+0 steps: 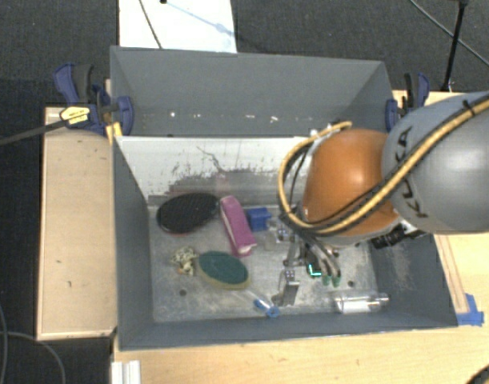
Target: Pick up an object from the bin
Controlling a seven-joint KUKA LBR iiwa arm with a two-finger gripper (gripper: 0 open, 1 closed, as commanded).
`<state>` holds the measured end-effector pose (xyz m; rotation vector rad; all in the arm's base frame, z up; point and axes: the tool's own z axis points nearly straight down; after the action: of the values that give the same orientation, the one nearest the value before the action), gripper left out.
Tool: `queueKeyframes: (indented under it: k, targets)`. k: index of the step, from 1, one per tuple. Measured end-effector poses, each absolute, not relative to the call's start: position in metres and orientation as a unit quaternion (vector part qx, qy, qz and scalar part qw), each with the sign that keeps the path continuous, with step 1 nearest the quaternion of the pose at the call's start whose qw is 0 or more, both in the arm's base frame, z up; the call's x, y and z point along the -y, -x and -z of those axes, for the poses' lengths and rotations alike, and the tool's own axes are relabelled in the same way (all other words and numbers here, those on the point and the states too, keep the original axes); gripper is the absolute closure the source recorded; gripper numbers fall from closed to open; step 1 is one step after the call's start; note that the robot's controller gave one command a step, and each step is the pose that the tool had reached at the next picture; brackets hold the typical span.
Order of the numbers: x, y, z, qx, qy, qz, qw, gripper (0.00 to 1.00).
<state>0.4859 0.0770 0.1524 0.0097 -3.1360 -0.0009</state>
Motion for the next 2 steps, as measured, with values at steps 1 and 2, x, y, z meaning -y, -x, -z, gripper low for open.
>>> queueKeyframes:
  k: [1,2]
  targets:
    - [-0.1313,-0.5074,-0.0809,1.0,0.015,0.002,-0.002,0.0]
    - [-0.13,-0.5083,-0.0807,1.0,0.018,0.001,-0.003,1.0]
